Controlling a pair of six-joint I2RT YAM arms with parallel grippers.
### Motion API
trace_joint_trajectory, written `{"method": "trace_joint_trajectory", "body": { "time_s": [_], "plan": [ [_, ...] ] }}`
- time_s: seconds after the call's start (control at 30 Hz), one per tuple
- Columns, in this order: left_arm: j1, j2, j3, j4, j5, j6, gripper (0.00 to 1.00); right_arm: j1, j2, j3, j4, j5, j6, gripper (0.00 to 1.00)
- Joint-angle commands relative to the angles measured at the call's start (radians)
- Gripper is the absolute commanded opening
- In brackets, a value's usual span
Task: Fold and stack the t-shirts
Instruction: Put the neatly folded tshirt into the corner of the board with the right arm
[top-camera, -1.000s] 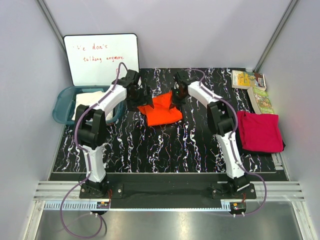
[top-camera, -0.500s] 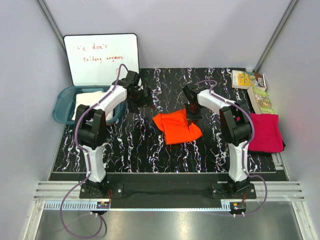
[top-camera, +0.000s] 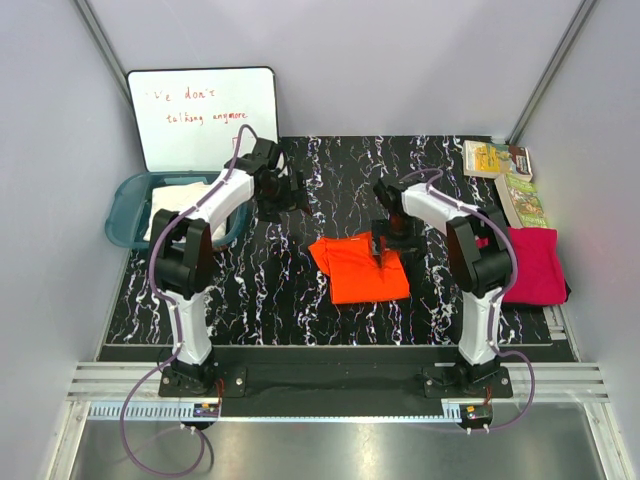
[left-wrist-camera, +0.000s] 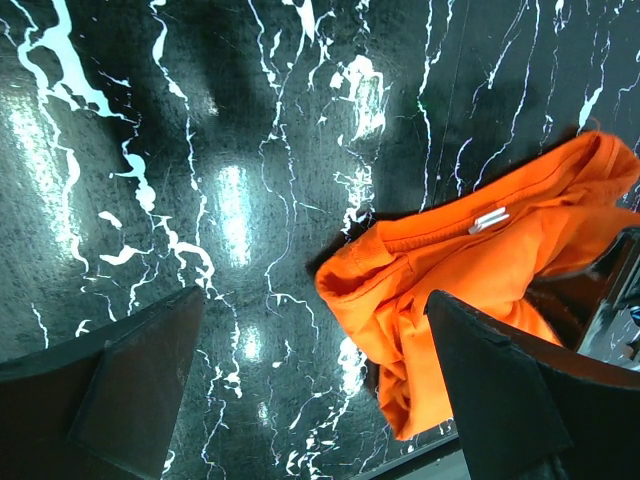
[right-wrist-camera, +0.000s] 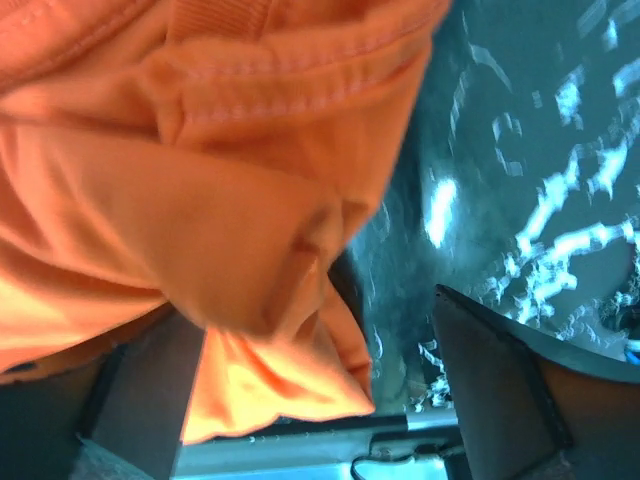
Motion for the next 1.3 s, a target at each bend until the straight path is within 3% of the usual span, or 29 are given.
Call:
{"method": "trace_joint_trajectory", "body": {
  "time_s": [0.0, 0.1, 0.27, 0.5, 0.93, 0.97, 1.03, 1.13, 1.27],
  "plan": [
    [-0.018, -0.008, 0.039, 0.02, 0.017, 0.008, 0.99, 0.004, -0.143, 0.022, -0.072, 0.063, 0.014, 1.0],
    [-0.024, -0.003, 0.039, 0.023, 0.019, 0.006, 0.99, -0.028, -0.221, 0.065, -0.116, 0.15, 0.058, 1.0],
    [-0.031, 0.009, 0.045, 0.033, 0.031, 0.006, 0.99, -0.184, -0.264, 0.036, -0.171, 0.23, 0.109, 1.0],
    [-0.033, 0.044, 0.077, 0.042, 0.066, 0.017, 0.99, -0.345, -0.209, -0.038, -0.195, 0.336, 0.105, 1.0],
    [-0.031, 0.095, 0.166, 0.033, 0.117, 0.057, 0.99, -0.349, 0.024, -0.007, -0.199, 0.567, 0.078, 0.97],
    [-0.03, 0.098, 0.169, 0.03, 0.119, 0.062, 0.99, -0.352, 0.035, -0.008, -0.199, 0.579, 0.077, 0.89],
    [-0.028, 0.101, 0.177, 0.028, 0.128, 0.063, 0.99, -0.355, 0.061, -0.007, -0.199, 0.603, 0.077, 0.85],
    [-0.024, 0.106, 0.184, 0.027, 0.138, 0.066, 0.99, -0.355, 0.096, -0.008, -0.201, 0.642, 0.082, 0.7],
    [-0.022, 0.101, 0.186, 0.025, 0.137, 0.066, 0.99, -0.356, 0.141, -0.019, -0.201, 0.675, 0.077, 0.33]
  ]
}}
